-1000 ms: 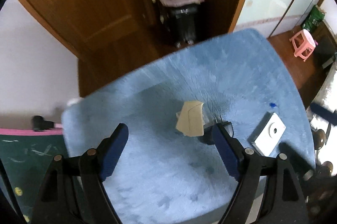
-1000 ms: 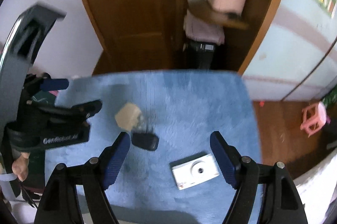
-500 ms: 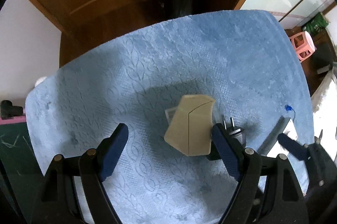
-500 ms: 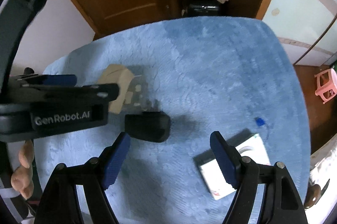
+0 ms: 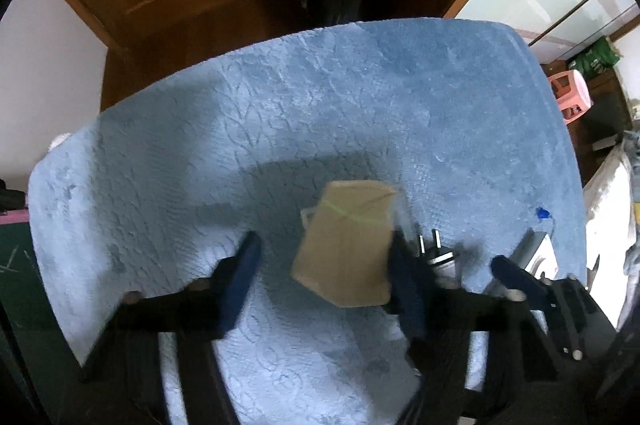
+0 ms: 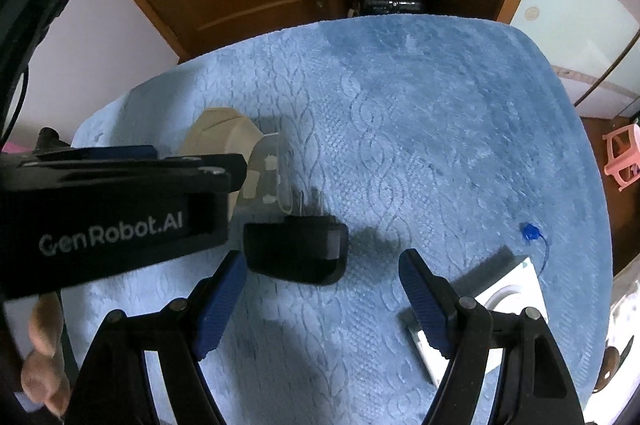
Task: Organize rigid objects
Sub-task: 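Grasp the beige plug adapter with the left tool while the right grasps the black charger, then carry the beige adapter and black charger over the tray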
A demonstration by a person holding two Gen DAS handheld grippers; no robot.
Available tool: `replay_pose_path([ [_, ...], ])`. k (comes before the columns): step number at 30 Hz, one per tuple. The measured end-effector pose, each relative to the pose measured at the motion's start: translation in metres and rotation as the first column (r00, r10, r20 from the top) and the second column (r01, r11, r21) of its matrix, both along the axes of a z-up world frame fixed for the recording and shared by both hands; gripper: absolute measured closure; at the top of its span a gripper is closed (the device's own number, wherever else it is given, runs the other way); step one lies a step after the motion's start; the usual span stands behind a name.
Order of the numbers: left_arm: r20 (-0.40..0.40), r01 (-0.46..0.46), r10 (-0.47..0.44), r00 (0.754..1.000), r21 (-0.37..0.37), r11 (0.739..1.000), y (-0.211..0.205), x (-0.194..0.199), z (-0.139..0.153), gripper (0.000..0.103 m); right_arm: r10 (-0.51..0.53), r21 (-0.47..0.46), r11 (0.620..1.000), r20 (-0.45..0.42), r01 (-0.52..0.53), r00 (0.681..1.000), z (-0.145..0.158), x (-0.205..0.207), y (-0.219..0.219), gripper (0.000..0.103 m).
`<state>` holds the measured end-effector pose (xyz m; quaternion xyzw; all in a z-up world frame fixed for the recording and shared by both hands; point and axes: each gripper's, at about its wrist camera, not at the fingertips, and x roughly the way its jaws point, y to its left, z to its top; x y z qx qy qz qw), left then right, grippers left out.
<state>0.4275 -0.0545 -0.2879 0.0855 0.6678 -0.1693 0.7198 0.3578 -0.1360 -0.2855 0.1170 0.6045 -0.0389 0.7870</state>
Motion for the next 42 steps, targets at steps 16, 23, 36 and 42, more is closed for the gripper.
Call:
replay_pose_path([
  [16,0.057,-0.064,0.066,0.996,-0.046,0.997,0.035,-0.01,0.022,0.053,0.006,-0.049,0.999,-0.025,-0.007,1.0,-0.027,0.019,0.021,0.025],
  [23,0.072,-0.088,0.092,0.993,-0.055,0.995,0.054,-0.029,0.038,0.053,0.033,-0.09,0.995,-0.025,-0.035,0.999,-0.022,0.014,0.02,0.04],
  [36,0.184,-0.084,0.097,0.978,-0.077,0.994,0.067,-0.101,0.134,0.053,0.12,-0.028,0.993,0.128,-0.118,0.984,0.078,-0.044,0.008,0.04],
  [42,0.252,-0.074,0.083,0.964,-0.046,0.996,0.065,-0.161,0.183,0.053,0.191,-0.007,0.981,0.228,-0.195,0.955,0.137,-0.094,0.002,0.04],
])
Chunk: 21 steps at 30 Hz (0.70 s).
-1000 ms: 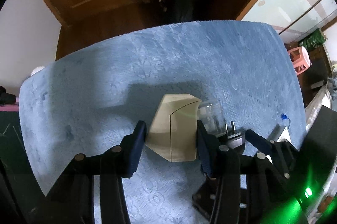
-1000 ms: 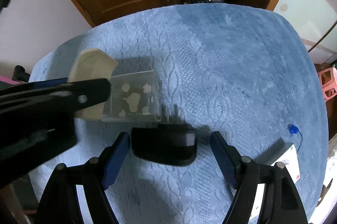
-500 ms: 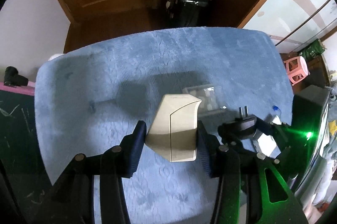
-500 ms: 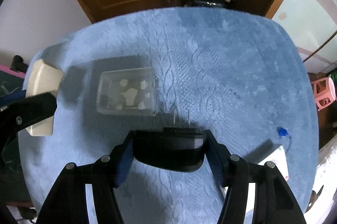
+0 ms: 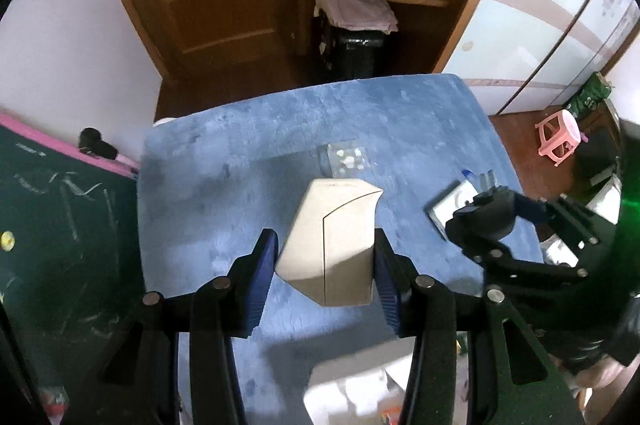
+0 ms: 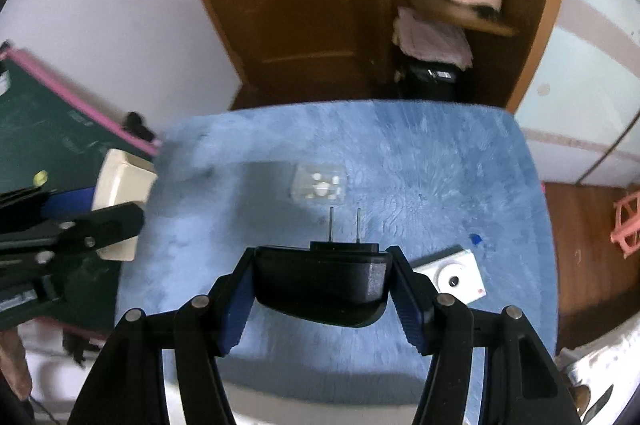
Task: Organize rigid objects
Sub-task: 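Carry the beige adapter and black charger over the tray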
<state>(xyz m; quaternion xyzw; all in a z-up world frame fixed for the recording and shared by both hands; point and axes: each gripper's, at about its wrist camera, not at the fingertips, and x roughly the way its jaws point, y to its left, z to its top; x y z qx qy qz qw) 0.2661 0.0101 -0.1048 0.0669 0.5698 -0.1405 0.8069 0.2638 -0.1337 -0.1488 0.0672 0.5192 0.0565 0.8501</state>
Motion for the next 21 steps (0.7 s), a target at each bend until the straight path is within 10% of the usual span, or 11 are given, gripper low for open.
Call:
replay_pose_path([
  [10,0.073,-0.037,0.038,0.997,-0.018,0.999,-0.006,-0.091,0.039,0.053,0.122,0.002,0.992,0.122,-0.123,0.985,0.067,-0.106,-0.009,0.04],
  [21,0.028,-0.068,0.067,0.997,0.013,0.998,-0.015,-0.175,-0.009,0.053,0.164,-0.062,0.986,0.109,-0.158,0.98,0.039,-0.199,-0.016,0.04],
])
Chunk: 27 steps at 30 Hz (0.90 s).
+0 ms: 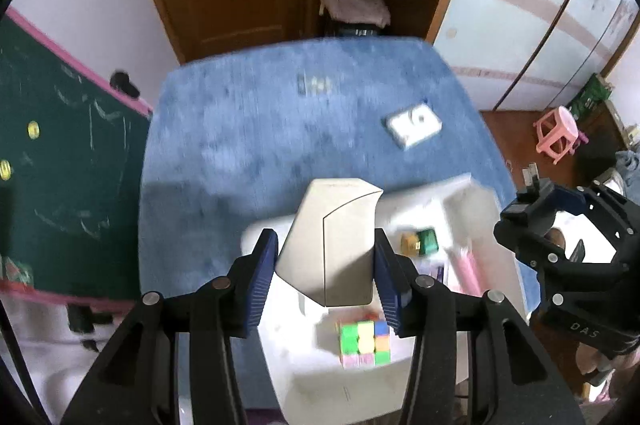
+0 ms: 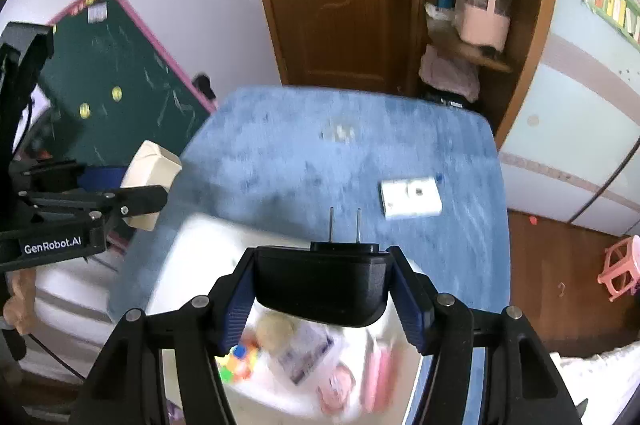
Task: Organize rigid objects
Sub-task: 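Carry the beige adapter and black charger over the tray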
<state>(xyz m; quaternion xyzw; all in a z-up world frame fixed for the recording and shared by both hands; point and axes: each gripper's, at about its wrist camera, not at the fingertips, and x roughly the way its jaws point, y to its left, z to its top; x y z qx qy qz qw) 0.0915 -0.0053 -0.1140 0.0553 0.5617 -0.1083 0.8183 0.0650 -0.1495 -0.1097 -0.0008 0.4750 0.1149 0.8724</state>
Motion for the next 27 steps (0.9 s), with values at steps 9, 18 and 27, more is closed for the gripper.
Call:
replay_pose_path([
  [9,-0.128,-0.061,0.067,0.989,0.051,0.997,-0.003,-0.033,-0.077,0.053,0.036,-0.055,0.997,-0.203,-0.048,0.979,-0.081,-0.041,0.012,0.04],
  [18,-0.21,-0.105,0.119,0.97,0.081,0.991,0.003,-0.032,-0.123,0.053,0.063,-0.131,0.984,-0.355,-0.117,0.933,-0.133,-0.048,0.027,0.04],
  [27,-0.218,-0.079,0.102,0.97,0.114,0.99,-0.001,-0.032,-0.14,0.053,0.045,-0.146,0.982,-0.422,-0.117,0.905,-0.16,-0.048,0.024,0.04],
])
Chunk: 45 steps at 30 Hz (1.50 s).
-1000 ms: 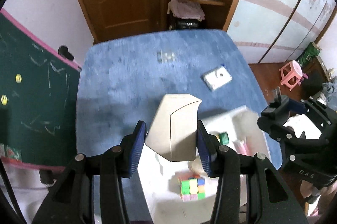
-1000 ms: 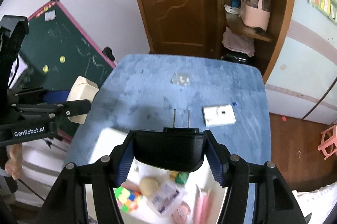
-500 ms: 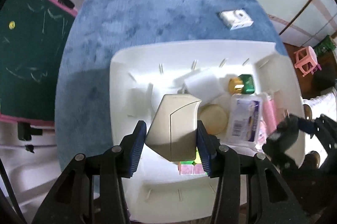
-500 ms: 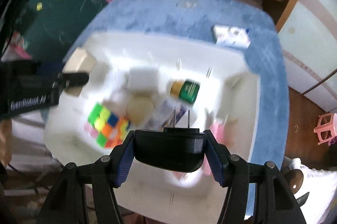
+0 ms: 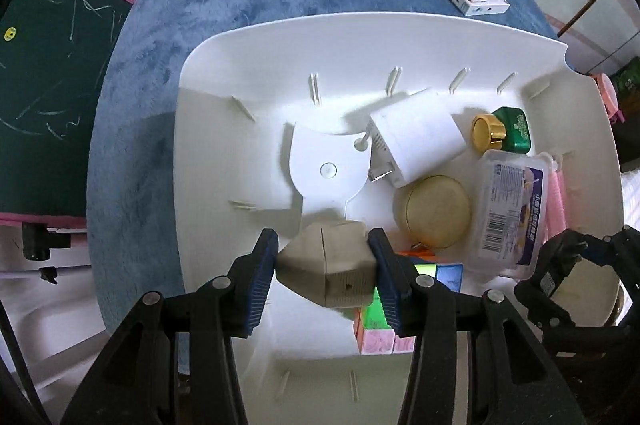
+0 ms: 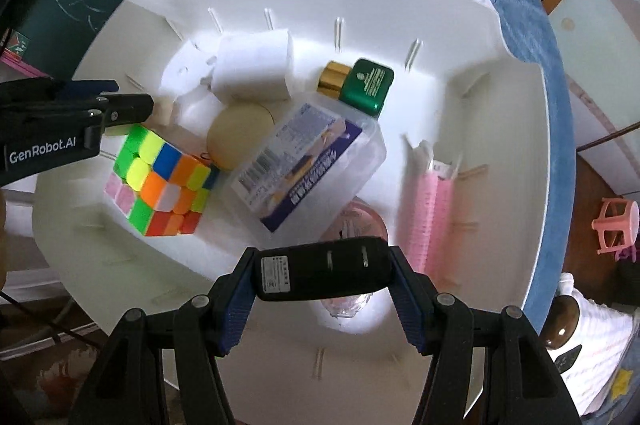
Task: Organize rigid objects
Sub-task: 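Carry the beige adapter and black charger over the tray, then lower the adapter and charger into the tray and open both tools, then raise both tools out of the tray toward the table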
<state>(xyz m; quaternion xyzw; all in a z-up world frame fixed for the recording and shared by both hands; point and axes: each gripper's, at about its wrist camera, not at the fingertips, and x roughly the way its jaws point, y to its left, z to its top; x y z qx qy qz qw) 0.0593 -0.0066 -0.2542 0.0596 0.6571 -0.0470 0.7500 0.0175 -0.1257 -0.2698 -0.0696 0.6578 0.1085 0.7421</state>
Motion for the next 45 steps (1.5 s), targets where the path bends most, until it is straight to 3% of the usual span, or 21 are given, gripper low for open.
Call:
replay_pose_path([
  [5,0.005,0.016,-0.016,1.0,0.004,1.0,-0.003,0.001,0.0,0.052,-0.002,-0.007,1.0,-0.022,0.002,1.0,-0.005,0.0,0.0,0.039],
  [7,-0.002,0.018,-0.018,1.0,-0.007,1.0,-0.005,0.001,0.002,0.046,-0.002,-0.004,1.0,-0.017,0.002,1.0,-0.003,0.0,-0.001,0.039],
  [11,0.014,0.011,-0.01,1.0,-0.033,0.999,-0.008,0.0,0.013,0.02,0.012,0.003,1.0,0.018,-0.012,1.0,0.01,-0.001,-0.002,0.037],
  [12,0.025,0.01,-0.009,1.0,-0.03,0.999,-0.01,-0.001,0.016,0.017,0.014,0.004,1.0,0.032,-0.014,0.999,0.015,-0.001,-0.003,0.036],
  [21,0.108,-0.002,0.006,0.994,-0.035,0.999,-0.015,0.001,0.055,0.017,0.0,0.042,0.999,0.171,-0.007,0.985,0.067,0.0,-0.015,0.035],
  [29,0.18,-0.003,0.013,0.984,-0.054,0.999,-0.023,0.002,0.089,0.017,-0.045,0.083,0.996,0.24,0.025,0.97,0.1,0.004,-0.03,0.034],
  [45,0.219,0.003,0.013,0.976,-0.07,0.998,-0.028,0.02,0.118,0.017,-0.105,0.126,0.989,0.244,0.076,0.964,0.107,0.013,-0.047,0.035],
])
